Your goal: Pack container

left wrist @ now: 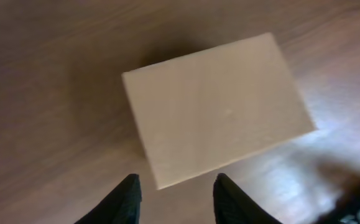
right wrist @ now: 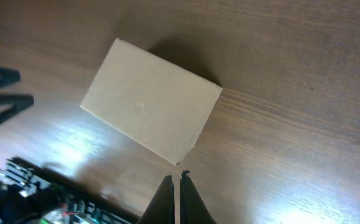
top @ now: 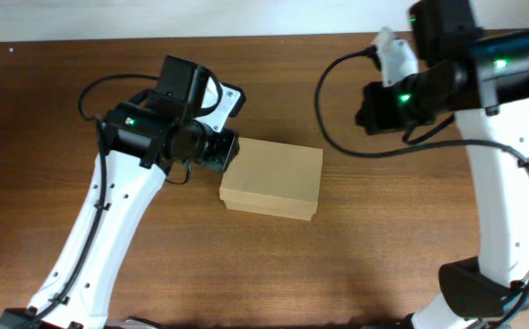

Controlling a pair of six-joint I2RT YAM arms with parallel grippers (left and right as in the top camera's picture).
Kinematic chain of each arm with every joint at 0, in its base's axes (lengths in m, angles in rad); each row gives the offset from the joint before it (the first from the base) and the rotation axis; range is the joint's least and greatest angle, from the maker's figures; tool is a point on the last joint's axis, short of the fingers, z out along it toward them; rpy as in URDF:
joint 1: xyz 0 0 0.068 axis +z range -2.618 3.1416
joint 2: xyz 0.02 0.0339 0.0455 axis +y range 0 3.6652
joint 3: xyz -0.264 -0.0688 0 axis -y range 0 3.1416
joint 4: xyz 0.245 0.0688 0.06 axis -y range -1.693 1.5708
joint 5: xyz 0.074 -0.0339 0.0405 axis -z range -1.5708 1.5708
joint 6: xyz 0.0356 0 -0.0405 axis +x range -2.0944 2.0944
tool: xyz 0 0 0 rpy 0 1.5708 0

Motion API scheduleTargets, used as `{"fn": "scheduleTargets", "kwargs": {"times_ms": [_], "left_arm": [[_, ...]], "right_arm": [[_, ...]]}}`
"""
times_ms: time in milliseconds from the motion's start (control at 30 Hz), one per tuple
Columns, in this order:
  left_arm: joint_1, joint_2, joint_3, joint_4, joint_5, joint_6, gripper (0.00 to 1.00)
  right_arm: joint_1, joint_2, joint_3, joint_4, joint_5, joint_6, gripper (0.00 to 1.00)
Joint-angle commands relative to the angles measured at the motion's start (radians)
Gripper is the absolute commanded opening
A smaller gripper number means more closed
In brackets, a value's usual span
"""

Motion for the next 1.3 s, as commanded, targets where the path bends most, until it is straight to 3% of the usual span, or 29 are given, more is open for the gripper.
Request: {"fn": "scheduleTargets", "kwargs": {"times_ms": [0,233,533,900,1267], "left_arm": [[-0.006,-0.001,-0.010,0.000,-0.126,0.006,0.33],[0.013,-0.087,0.125,-0.015,-0.246,-0.008,0.32],[0.034,-0.226,0.436,-0.205,-0.407,-0.024,0.41],[0.034,-0.365,0.445,-0.329,-0.458,-0.046,0.42],[0.034,-0.371,0.438,-0.451,-0.458,-0.046,0.42]], "right_arm": [[0.091,-0.017,0.004,-0.006,0.107,0.024,0.04],[0.214,-0.012,-0.157,0.009,0.191,0.047,0.04],[0.264,-0.012,-0.483,0.177,0.185,0.062,0.04],[0.314,-0.011,-0.734,0.366,0.172,0.058,0.04],[0.369,-0.011,-0.758,0.476,0.172,0.057,0.04]]}}
